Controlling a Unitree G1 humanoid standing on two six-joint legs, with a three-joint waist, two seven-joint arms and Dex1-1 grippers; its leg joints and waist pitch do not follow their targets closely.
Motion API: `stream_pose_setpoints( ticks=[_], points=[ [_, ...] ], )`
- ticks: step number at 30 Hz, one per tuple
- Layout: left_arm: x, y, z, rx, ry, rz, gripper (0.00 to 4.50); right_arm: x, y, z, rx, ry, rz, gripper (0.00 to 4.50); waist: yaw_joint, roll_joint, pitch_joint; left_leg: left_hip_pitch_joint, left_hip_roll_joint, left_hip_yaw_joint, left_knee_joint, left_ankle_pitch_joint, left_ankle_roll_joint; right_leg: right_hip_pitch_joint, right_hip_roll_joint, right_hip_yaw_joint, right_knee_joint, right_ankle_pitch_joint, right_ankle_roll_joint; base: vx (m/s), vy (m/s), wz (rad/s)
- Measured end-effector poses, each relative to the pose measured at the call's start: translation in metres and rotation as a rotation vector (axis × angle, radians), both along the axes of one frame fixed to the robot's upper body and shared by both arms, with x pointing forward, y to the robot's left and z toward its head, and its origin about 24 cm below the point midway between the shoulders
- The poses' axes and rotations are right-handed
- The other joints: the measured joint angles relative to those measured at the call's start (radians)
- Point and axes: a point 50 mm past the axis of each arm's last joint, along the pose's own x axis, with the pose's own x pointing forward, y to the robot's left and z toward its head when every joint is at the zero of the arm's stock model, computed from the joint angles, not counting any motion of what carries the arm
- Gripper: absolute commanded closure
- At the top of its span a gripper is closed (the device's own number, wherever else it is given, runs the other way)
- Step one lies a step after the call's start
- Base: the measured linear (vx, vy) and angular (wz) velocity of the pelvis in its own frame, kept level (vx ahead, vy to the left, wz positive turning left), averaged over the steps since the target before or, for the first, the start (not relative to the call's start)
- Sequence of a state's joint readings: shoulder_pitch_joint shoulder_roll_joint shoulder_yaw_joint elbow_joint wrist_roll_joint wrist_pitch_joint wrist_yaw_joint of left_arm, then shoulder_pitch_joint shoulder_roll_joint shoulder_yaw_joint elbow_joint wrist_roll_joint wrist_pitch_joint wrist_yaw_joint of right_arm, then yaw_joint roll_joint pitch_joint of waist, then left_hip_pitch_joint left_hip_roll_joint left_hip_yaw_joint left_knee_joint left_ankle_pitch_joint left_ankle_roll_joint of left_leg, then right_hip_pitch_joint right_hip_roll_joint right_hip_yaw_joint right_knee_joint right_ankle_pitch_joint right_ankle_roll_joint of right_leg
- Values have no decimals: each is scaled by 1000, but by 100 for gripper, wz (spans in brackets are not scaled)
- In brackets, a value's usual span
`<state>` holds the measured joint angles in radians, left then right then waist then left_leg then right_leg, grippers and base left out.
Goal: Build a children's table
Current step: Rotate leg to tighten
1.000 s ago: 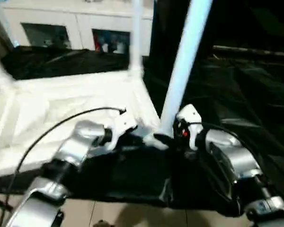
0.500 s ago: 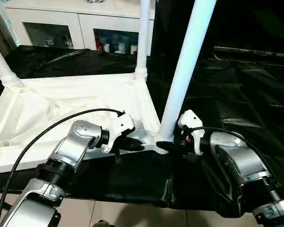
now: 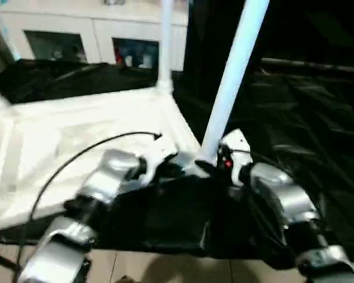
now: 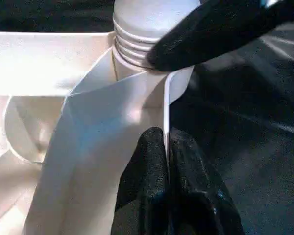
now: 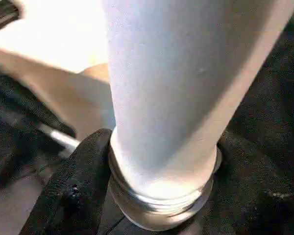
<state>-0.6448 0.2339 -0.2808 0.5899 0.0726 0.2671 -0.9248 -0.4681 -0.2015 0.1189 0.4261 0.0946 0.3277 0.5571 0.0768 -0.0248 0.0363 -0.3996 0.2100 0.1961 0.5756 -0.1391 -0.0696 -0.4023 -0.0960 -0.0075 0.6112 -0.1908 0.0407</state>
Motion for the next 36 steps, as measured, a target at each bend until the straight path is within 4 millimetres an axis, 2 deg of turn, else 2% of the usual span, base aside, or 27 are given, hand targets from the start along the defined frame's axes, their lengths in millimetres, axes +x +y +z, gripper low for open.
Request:
stream_pose_setpoints(
  ticks=[3,7,11,13,16,17,22,25,27,29,33,36],
  points=[
    [8,-14,-1,8,-23,88,450,9,11,-3,44,6,-197,174,-4,-1,-1,0,-1,-1,0,0,0,0,0,0,0,1,0,0,0,0],
    [10,-32,-2,12,-46,147,450,16,17,-4,23,-27,-295,174,-7,-1,-1,-1,-2,-1,0,0,0,0,-4,0,-1,0,1,0,0,0],
    [11,-33,-2,13,-52,162,450,19,20,-5,17,-41,-318,174,-9,0,-1,-1,-2,-1,-1,0,0,1,-4,-1,-1,0,1,0,0,0],
    [11,-33,-2,13,-52,160,450,19,20,-5,39,-35,-320,119,-10,0,-1,-1,-1,-1,-1,0,0,1,-4,-1,-1,0,1,0,0,0],
    [12,-31,-2,14,-56,153,450,19,18,-4,78,-26,-310,98,-11,0,-1,-2,-1,-1,-1,0,0,0,-4,-1,-1,0,1,0,0,0],
    [12,-31,-1,13,-55,147,450,19,17,-4,80,-27,-298,77,-12,0,-1,-2,-1,-1,-1,0,0,0,-4,-2,-1,0,1,0,0,0],
    [11,-25,-1,9,-49,118,450,16,8,-3,52,-34,-180,50,-14,0,-1,-2,-1,-1,-2,0,0,0,-2,-2,-1,0,2,0,0,0],
    [7,-14,0,-3,-27,53,450,5,-7,0,-19,-38,7,50,-8,1,-1,-2,-1,-2,-2,0,0,0,0,-3,-1,-1,3,0,0,0],
    [3,0,1,-7,-9,2,450,-4,-15,4,-61,-30,143,50,-11,1,0,-2,1,-2,-3,0,0,-1,2,-3,-1,-1,3,0,0,0],
    [-4,12,2,-18,25,-69,450,-10,-19,7,-77,-22,238,50,-13,1,0,-2,3,-2,-4,0,0,-2,3,-4,-1,-1,2,0,0,0],
    [-14,14,4,-30,67,-169,450,-14,-12,11,-71,-23,336,50,-4,3,1,-3,3,-1,-3,0,0,-2,1,-3,-1,-1,2,0,0,0],
    [-18,20,6,-30,88,-200,450,-16,-15,12,-69,-8,375,50,3,1,2,-3,5,0,-2,0,0,-2,1,-3,-1,-1,2,0,0,0]
  ],
)
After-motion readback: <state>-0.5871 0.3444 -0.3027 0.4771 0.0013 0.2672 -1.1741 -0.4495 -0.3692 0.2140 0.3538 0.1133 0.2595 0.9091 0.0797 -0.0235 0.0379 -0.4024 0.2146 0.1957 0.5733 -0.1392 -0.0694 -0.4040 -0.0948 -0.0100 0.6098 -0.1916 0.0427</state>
